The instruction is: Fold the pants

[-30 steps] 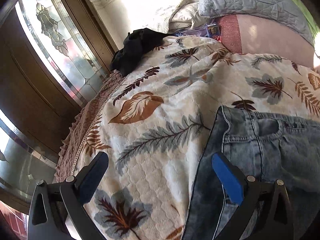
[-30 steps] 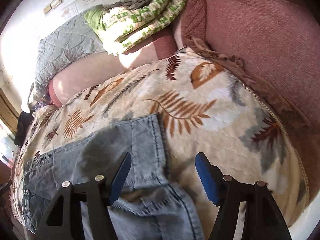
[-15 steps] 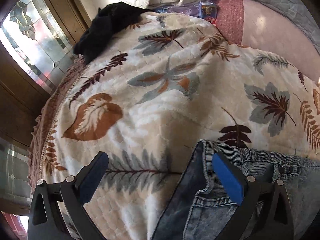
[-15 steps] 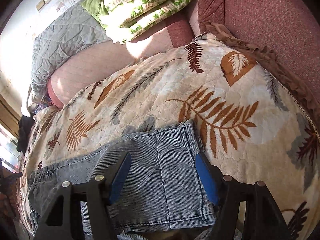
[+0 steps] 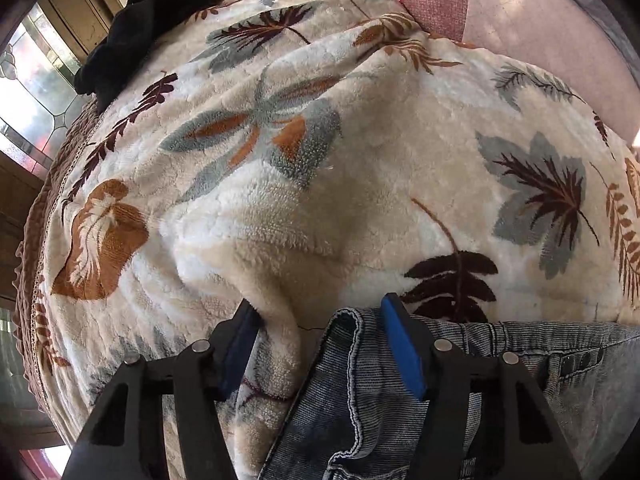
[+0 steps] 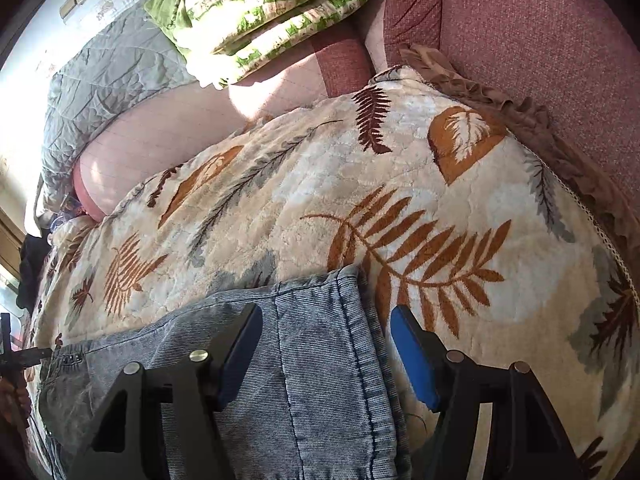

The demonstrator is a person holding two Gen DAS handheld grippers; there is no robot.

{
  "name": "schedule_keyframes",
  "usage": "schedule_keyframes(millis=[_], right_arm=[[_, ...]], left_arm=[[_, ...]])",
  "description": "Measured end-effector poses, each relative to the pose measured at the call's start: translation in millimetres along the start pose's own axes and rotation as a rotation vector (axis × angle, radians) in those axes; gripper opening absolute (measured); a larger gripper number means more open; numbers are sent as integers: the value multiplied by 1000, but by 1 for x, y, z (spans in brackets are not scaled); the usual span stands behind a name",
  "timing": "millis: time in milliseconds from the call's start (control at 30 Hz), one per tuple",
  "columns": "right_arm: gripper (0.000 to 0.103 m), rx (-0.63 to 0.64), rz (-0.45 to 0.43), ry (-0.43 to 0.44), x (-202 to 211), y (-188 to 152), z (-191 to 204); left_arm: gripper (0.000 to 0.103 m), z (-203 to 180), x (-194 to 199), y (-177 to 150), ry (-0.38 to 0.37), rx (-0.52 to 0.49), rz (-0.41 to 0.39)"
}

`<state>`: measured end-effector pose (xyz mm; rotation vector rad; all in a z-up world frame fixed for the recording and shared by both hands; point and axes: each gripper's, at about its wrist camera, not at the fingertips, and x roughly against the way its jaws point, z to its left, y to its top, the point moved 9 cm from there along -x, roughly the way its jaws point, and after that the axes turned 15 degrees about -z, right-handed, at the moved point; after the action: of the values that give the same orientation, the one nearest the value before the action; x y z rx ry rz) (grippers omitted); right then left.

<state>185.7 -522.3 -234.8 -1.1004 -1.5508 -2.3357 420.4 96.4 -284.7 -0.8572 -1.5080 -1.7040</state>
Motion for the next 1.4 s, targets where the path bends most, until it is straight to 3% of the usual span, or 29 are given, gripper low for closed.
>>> schedule_keyframes(millis=[267, 467, 567, 667, 833, 933, 1000, 1067, 1167, 1400], right_arm=[[70, 7, 9, 11, -13, 0, 4], [70, -18, 38, 65, -24, 4, 12], [70, -24, 54, 41, -34, 5, 6], [70, -13, 38, -19, -41, 9, -8], [70, -25, 85, -1, -53, 1, -12], [70, 4, 100, -18, -63, -6, -8], [70, 26, 81, -15, -65, -5, -3], [57, 74, 97, -24, -67, -8, 4], [24, 154, 95, -50, -59, -7, 13], [21, 196, 54, -21, -25, 3, 20]], left_arm=[[63, -2, 18, 0, -48, -4, -37], [63, -5, 10, -4, -41, -39, -42], [78, -4, 9, -3, -61, -19, -47], [78, -6, 7, -2, -57, -24, -56], [78, -11, 8, -3, -32, -70, -80], [70, -5, 11, -1, -34, -57, -78], [58, -1, 12, 0, -21, -58, -74], [53, 1, 14, 1, -17, -65, -72], [49, 2, 20, 3, -16, -75, -80], [50, 4, 26, 4, -22, -46, -76]])
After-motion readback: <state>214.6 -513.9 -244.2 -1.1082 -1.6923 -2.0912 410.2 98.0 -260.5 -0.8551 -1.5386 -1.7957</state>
